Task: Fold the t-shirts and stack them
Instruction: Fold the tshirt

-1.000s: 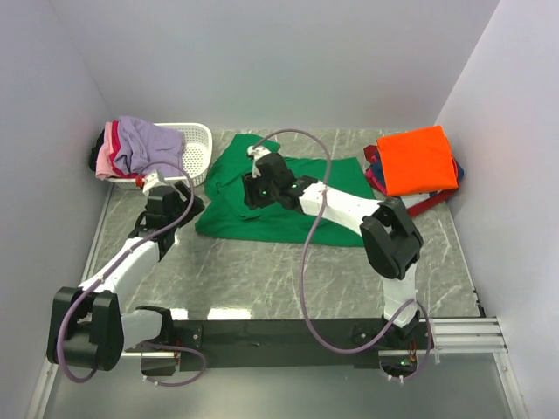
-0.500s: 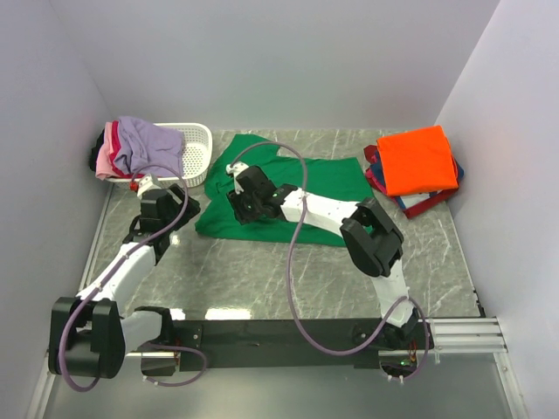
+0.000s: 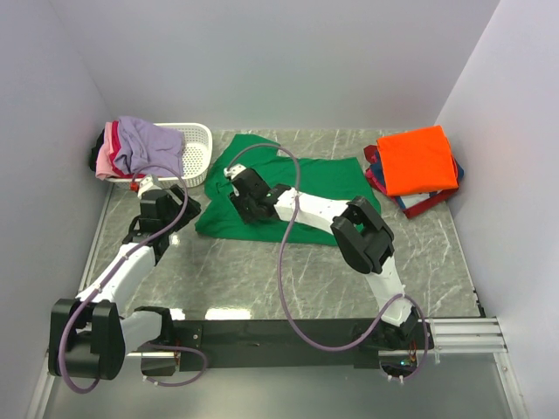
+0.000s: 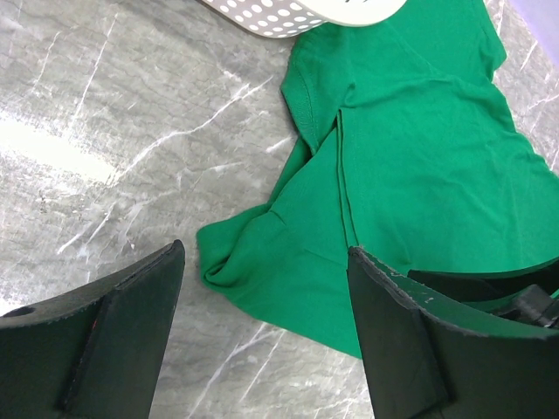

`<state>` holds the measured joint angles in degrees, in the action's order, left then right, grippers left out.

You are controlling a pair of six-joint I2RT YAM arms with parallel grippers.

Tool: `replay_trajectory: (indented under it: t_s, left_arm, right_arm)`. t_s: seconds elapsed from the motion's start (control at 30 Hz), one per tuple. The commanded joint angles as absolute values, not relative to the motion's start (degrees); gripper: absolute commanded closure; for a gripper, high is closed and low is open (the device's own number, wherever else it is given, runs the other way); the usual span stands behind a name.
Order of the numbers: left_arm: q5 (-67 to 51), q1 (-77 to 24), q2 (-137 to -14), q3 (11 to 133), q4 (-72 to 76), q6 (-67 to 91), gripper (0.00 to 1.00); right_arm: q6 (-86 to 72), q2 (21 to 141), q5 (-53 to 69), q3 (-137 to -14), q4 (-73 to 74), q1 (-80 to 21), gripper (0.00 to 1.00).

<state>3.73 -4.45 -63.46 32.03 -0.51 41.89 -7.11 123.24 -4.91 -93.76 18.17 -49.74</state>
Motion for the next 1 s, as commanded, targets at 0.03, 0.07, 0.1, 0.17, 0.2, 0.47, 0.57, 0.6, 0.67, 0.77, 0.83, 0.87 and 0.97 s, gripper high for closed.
replay_trajectory:
  t_s: [0.03,0.07,0.1,0.17,0.2,0.47,0.57,0.6,0.67,0.77,0.83,0.87,0.97]
  left_arm:
    - [2.9,-4.1,-62.1,31.6,0.2,42.8,0.19]
    - [2.9,-4.1,-62.1,31.6,0.2,42.8,0.19]
    - [2.9,-4.1,-62.1,31.5,0.2,42.8,0.19]
    - [2.8,-4.1,-62.3,31.5,0.2,42.8,0.19]
    - [2.7,-4.1,-62.4,31.5,0.2,42.8,0.19]
    - [2.6,-4.0,-62.5,31.0,0.2,42.6,0.19]
    - [2.5,-4.0,-62.4,30.9,0.2,42.7,0.19]
    - [2.5,-4.0,-62.3,30.9,0.2,42.6,0.19]
    - [2.6,-4.0,-62.2,30.9,0.2,42.6,0.19]
    - [2.7,-4.0,-62.1,30.9,0.2,42.5,0.19]
    - [2.6,-4.0,-62.4,30.9,0.2,42.5,0.19]
    - [2.6,-4.0,-62.5,30.9,0.2,42.5,0.19]
    - [2.3,-4.0,-63.0,30.9,0.2,42.5,0.19]
  right_arm:
    - [-5.7,124.0,-7.8,-96.5,17.8,-50.5,0.61]
    - [-5.6,124.0,-8.0,-96.5,17.8,-50.5,0.66]
    - [-5.5,124.0,-8.2,-96.5,17.8,-50.5,0.79]
    - [-5.6,124.4,-8.3,-97.3,18.1,-50.5,0.89]
    - [-5.5,124.7,-8.3,-97.5,18.1,-50.4,0.95]
    - [-6.7,124.9,-10.4,-98.7,18.4,-49.6,1.0]
    - [-9.2,124.1,-10.9,-98.4,18.2,-47.3,1.0]
    - [-10.0,123.7,-11.2,-98.2,17.7,-46.7,1.0]
    - [-10.6,123.0,-11.7,-97.7,17.4,-45.0,1.0]
    - [-11.6,122.7,-11.8,-97.8,17.7,-42.8,1.0]
    - [-12.2,123.0,-11.6,-98.6,18.3,-41.8,1.0]
    - [-12.5,123.6,-11.9,-99.0,18.6,-41.4,1.0]
    - [-13.6,124.8,-12.2,-100.4,20.0,-39.6,1.0]
